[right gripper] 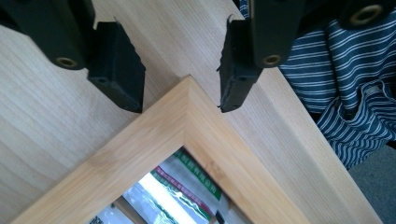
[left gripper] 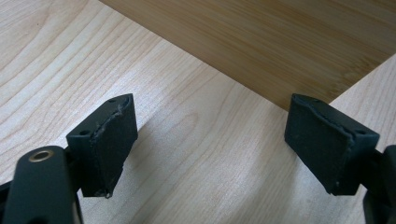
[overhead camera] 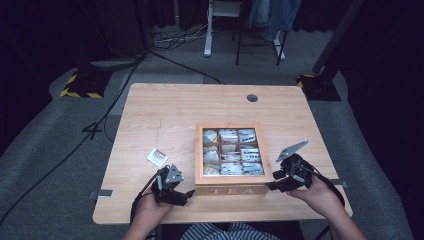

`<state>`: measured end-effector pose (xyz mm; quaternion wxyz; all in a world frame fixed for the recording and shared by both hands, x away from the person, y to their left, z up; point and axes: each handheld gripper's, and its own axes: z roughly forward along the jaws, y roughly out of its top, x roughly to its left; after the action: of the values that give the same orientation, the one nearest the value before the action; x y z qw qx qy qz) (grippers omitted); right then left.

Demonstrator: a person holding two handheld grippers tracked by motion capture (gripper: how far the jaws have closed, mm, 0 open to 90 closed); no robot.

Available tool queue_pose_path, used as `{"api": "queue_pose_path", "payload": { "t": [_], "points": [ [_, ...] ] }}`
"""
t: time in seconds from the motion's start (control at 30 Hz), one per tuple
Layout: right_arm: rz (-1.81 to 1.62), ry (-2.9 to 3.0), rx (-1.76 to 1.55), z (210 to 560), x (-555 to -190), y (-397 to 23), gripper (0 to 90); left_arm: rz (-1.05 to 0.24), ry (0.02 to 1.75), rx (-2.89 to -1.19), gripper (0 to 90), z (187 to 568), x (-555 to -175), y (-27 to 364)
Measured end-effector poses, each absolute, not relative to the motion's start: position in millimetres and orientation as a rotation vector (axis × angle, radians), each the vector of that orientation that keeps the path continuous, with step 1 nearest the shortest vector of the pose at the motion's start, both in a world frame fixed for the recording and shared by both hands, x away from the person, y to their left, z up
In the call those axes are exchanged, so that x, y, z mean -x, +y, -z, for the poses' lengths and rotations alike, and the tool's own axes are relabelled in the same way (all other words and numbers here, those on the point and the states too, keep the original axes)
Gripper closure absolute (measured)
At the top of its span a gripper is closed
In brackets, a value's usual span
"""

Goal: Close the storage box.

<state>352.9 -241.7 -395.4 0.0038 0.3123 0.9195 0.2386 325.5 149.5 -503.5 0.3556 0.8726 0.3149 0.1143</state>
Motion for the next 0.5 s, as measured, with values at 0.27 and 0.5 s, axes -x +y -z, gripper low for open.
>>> {"api": "queue_pose_path", "payload": {
  "t": [0.27,0.5],
  "points": [
    [-0.772,2.881,-0.965,391,-352,-241,45.1,-0.300,0.819,-2.255,17.8,503,-324,150],
    [-0.810,2.843,-0.958,384,-353,-244,43.4,-0.316,0.852,-2.242,17.9,504,-323,156]
  ]
}}
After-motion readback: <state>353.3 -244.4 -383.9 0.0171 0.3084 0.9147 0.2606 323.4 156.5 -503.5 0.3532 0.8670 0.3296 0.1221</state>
